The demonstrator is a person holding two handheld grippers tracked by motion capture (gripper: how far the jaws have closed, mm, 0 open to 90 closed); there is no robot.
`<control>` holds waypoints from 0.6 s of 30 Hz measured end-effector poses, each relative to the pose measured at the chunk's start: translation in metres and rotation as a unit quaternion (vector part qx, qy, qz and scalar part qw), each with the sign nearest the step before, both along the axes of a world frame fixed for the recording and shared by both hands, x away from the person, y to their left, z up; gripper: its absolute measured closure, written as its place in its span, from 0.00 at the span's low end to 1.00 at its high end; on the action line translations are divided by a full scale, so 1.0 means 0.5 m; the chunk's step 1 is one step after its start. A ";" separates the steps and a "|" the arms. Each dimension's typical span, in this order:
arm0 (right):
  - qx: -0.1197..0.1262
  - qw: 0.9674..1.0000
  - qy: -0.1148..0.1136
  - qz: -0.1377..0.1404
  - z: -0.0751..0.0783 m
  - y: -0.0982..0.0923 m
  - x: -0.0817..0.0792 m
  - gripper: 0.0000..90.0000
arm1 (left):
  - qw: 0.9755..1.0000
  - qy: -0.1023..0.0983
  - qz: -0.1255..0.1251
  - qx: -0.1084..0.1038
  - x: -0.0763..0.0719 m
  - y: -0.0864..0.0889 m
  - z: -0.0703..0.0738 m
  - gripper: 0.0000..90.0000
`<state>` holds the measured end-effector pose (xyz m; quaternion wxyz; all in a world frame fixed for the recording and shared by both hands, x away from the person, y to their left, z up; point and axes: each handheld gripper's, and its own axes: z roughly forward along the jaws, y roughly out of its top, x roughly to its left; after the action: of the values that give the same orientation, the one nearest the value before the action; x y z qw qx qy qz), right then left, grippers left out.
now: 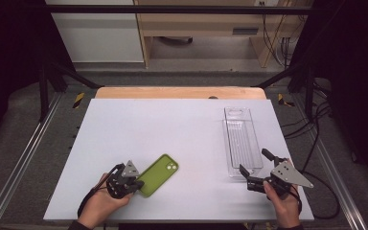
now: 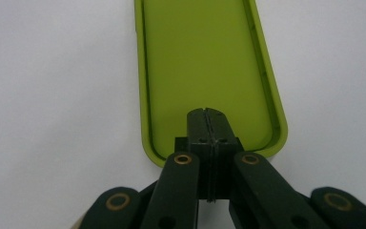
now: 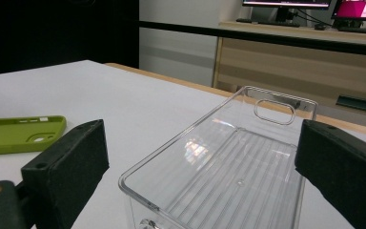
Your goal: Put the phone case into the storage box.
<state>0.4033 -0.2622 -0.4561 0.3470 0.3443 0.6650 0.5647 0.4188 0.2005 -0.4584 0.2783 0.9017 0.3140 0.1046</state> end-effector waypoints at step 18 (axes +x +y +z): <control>-0.001 1.000 0.000 0.000 -0.001 0.002 0.001 0.05 | 0.999 -0.033 0.001 -0.018 -0.009 -0.006 0.015 0.87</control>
<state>0.4037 -0.2614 -0.4565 0.3469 0.3438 0.6659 0.5639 0.4146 0.1974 -0.4511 0.3048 0.8920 0.3078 0.1289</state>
